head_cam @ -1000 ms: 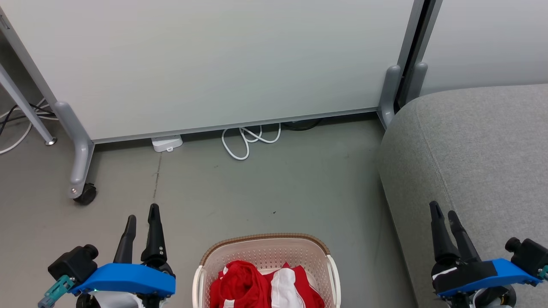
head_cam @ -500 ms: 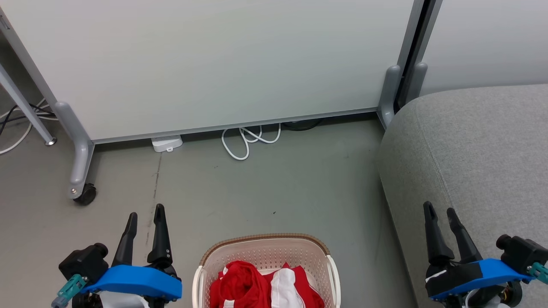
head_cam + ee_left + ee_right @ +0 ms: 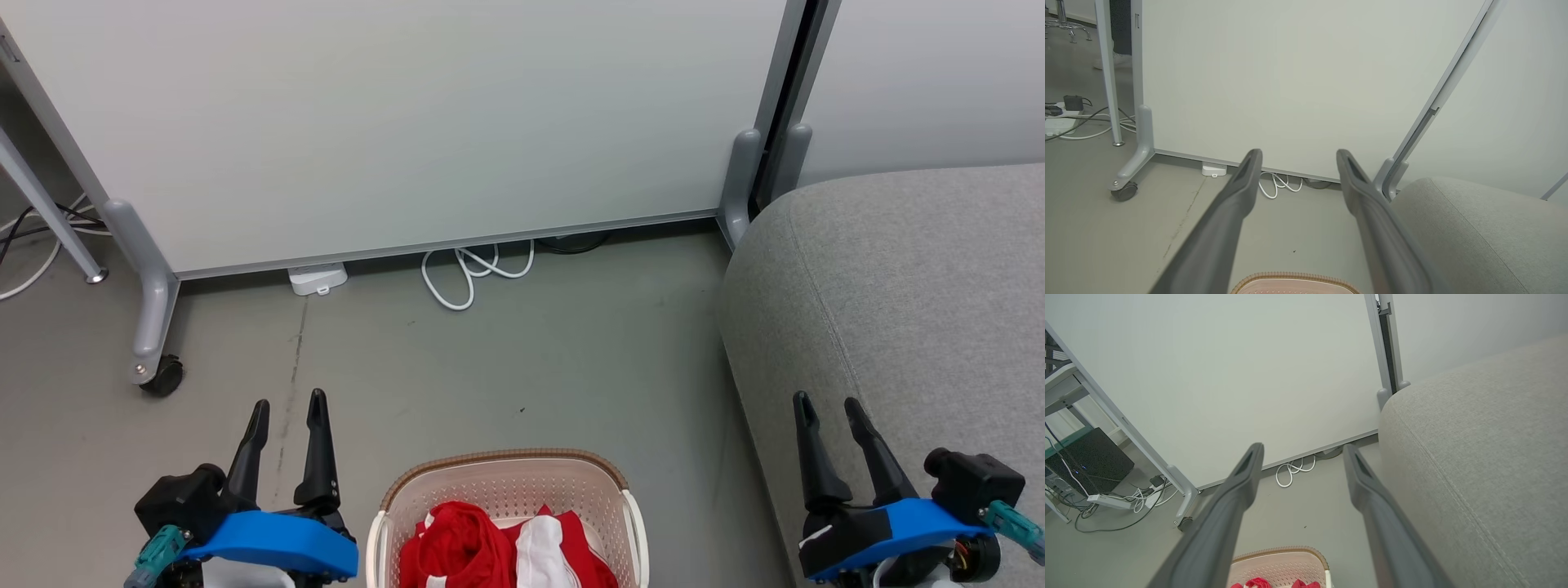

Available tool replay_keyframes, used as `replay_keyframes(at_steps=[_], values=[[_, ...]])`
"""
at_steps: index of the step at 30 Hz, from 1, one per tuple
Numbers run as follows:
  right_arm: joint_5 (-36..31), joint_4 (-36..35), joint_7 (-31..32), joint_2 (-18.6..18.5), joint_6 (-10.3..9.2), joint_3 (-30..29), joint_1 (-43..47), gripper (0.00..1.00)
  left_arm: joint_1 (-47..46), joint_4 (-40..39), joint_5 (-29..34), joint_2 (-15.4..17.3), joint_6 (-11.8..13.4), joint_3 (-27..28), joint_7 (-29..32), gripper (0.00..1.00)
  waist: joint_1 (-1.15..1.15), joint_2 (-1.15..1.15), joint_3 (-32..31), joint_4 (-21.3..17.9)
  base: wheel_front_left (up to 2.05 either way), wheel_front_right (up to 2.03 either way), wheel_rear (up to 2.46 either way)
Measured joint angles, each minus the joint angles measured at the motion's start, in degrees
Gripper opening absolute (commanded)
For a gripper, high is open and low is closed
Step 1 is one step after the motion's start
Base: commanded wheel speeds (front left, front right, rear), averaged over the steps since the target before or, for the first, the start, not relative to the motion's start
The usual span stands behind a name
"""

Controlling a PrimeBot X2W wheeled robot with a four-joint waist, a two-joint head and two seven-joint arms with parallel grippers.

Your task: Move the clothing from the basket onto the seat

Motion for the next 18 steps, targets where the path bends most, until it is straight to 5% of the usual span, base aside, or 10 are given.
replay_keyframes(at_steps=[18], values=[[-9.6, -0.2, -1.7, -0.1, 0.00, -0.4, 0.0, 1.00, 0.0, 3.8, 5.8, -0.4, -0.5, 0.3, -2.2, 1.00, 0.00, 0.00, -0.3, -0.1, 0.00, 0.00, 0.00]])
